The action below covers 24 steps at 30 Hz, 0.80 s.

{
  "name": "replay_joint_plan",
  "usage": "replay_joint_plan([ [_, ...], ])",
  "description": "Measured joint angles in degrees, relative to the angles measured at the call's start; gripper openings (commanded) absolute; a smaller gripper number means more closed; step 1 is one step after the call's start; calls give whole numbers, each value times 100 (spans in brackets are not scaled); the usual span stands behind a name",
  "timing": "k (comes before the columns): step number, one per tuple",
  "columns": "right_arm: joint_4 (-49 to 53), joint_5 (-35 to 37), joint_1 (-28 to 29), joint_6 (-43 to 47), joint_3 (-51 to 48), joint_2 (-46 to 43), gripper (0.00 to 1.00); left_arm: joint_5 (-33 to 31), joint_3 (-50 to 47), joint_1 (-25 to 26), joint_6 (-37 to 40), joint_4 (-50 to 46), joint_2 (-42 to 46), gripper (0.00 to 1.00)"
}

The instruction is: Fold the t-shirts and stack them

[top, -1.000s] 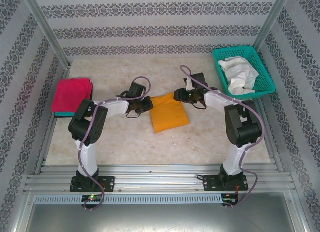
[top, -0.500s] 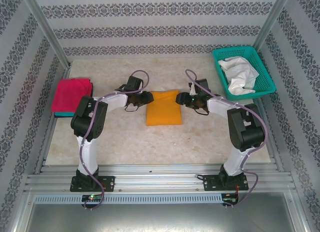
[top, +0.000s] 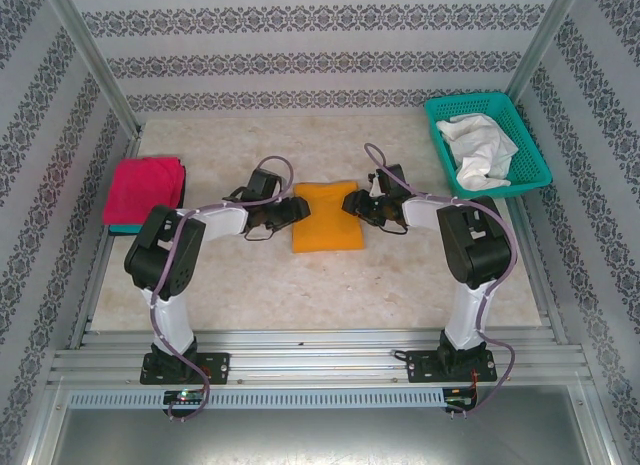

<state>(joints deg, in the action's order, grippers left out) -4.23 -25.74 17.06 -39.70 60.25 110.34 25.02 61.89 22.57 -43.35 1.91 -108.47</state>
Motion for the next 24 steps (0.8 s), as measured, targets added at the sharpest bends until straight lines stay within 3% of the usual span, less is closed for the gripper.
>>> replay_joint_plan([
  [10,-129,-201,-2,-83,0,72,47,66,221,59,-48,138,-341,60],
  [16,-214,-313,0,-116,2,107,46,199,225,61,-278,435,-466,49],
  [24,-439,-439,46,-264,15,221,44,356,273,61,-516,625,-577,46],
])
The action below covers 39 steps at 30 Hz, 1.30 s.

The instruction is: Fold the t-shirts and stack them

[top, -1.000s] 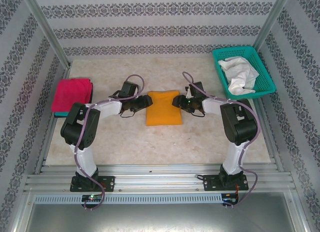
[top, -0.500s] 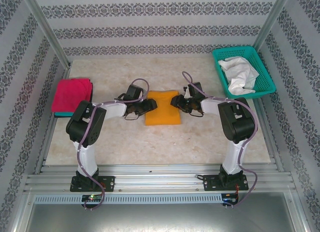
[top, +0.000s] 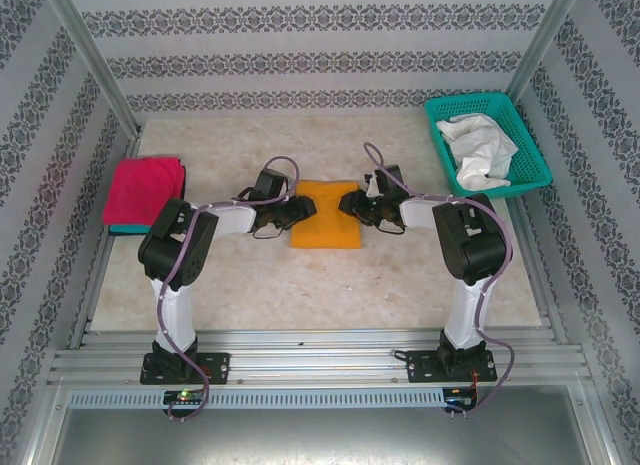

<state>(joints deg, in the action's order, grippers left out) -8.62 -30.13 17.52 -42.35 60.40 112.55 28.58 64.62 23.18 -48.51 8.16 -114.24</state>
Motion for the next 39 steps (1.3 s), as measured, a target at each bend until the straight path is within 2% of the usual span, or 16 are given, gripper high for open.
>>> replay_joint_plan([
  [3,-114,-83,17,-83,17,55,43,59,24,-2,-87,98,-72,41],
  [5,-164,-118,31,-125,31,79,43,103,26,-2,-146,164,-116,34],
  [7,-214,-151,52,-144,50,120,43,136,28,2,-179,212,-160,23],
  [10,-267,-188,61,-149,61,140,43,214,42,9,-192,310,-223,0],
  [14,-282,-214,61,-144,61,142,45,249,46,9,-105,348,-225,0],
  [19,-284,-238,59,-44,37,46,67,210,44,7,188,304,-192,0],
  [23,-164,-87,-17,286,-203,-350,86,94,44,-22,811,-131,57,0],
  [26,-133,103,-63,647,-439,-739,95,105,44,-118,1322,-470,334,0],
  [33,-610,225,72,1606,-1113,-1572,98,87,26,-699,2455,-1311,911,0],
  [39,-964,133,872,2605,-1189,-1838,98,-160,50,-1102,3320,-2291,1270,0],
])
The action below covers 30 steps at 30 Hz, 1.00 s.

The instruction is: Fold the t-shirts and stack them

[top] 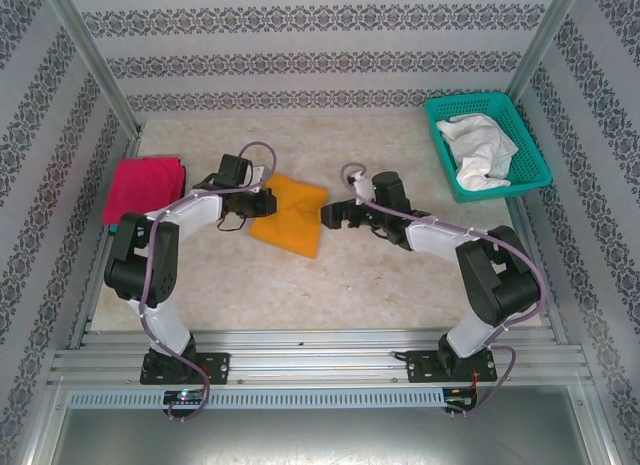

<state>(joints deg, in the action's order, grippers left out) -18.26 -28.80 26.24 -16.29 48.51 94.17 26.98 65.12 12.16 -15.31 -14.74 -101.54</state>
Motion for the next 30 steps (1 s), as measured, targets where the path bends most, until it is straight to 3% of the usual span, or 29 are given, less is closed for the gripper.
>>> replay_joint_plan([
  [10,-275,-197,1434,1244,629,356,98,-485,566,-1005,1263,-1569,170,0],
  [21,-328,-463,1746,1569,997,621,98,-826,1185,-2365,2468,-2269,656,0],
  [30,-295,-538,1893,1672,1176,715,98,-846,2116,-2846,3257,-2706,599,0],
])
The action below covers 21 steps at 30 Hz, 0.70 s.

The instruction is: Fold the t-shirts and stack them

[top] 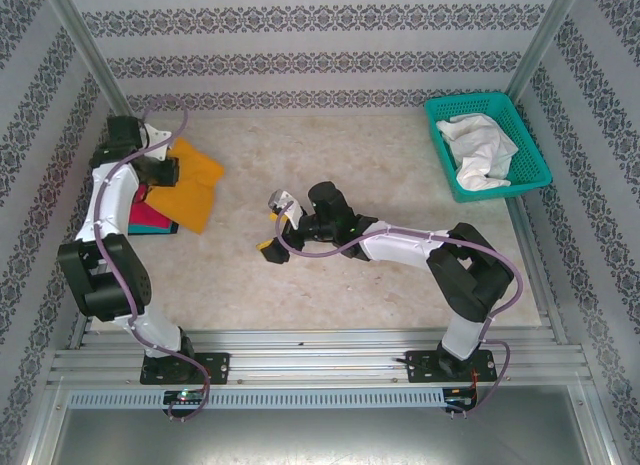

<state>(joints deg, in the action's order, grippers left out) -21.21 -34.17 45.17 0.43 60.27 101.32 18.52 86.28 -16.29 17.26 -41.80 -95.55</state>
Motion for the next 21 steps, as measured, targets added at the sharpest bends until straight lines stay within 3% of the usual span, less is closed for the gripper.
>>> replay_joint_plan([
  [12,175,-2,0,0,118,101,98,-131,660,-619,557,-457,-181,0],
  [21,280,-48,11,2,284,214,98,-284,660,-708,688,-450,-197,0],
])
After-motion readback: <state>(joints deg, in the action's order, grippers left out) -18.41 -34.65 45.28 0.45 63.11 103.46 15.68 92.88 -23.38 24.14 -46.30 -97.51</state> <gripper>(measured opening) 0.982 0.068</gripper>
